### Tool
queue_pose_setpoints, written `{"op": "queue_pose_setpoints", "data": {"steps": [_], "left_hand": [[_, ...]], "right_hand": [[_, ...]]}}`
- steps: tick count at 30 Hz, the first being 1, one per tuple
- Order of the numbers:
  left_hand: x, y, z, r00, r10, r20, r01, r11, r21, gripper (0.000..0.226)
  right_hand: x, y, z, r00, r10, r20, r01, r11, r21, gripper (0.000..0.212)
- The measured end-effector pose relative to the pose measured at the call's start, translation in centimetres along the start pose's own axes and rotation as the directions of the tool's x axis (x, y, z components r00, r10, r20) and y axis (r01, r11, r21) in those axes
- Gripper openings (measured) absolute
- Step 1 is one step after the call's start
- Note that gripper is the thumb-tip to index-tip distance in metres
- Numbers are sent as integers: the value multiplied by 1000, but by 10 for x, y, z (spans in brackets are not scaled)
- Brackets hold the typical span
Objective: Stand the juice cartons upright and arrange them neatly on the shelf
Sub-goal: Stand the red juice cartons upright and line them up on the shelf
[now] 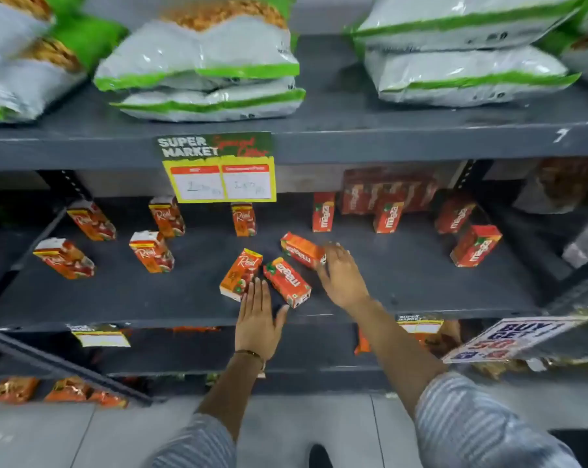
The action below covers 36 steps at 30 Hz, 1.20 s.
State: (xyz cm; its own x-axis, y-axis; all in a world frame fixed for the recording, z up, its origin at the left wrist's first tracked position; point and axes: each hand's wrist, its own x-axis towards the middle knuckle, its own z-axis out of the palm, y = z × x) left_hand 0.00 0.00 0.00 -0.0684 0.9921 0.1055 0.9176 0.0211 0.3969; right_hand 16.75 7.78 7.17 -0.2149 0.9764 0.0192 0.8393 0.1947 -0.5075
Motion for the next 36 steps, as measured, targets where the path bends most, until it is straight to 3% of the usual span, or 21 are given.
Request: {"op": "queue_pose_setpoints", "data": {"steps": [3,5,11,15,17,19,20,22,24,27,30,34,36], "left_hand": [[11,-2,5,998,-57,16,57,998,10,85],[16,-5,7,996,-82,18,82,996,37,76],[21,-11,13,997,-60,46,55,993,108,68],[20,-11,12,997,-64,51,57,990,126,68],[20,-11,11,997,-60,56,51,989,137,67],[21,-10,10,996,-61,60,52,988,143,66],[21,-9,10,997,-61,55,53,989,137,66],[20,-9,9,998,-54,42,49,991,126,66],[19,-9,9,998,-48,32,44,991,126,66],[18,-7,6,999,-51,18,48,992,120,74],[16,-5,4,999,-43,20,41,993,109,86],[17,-4,4,997,-57,51,52,994,93,92],[17,-3,3,997,-61,55,55,994,93,93]], "right_hand": [[28,-3,-2,1000,11,-2,-10,996,88,40],[44,-9,-6,999,38,32,-42,992,122,34],[79,-12,-1,972,52,228,-48,999,-25,29],[82,-10,3,966,64,249,-51,997,-59,28],[80,-5,2,970,87,225,-84,996,-23,26],[74,4,-1,965,151,214,-183,973,139,27],[69,10,-5,951,196,238,-263,918,297,28],[51,20,-13,920,221,323,-381,694,610,30],[32,28,-26,917,159,365,-392,517,761,30],[11,30,-49,944,63,324,-325,348,879,12],[-5,21,-75,975,-29,222,-208,241,948,7],[-22,5,-111,974,-195,116,-80,186,979,37],[-26,0,-123,967,-243,82,-39,177,983,39]]}}
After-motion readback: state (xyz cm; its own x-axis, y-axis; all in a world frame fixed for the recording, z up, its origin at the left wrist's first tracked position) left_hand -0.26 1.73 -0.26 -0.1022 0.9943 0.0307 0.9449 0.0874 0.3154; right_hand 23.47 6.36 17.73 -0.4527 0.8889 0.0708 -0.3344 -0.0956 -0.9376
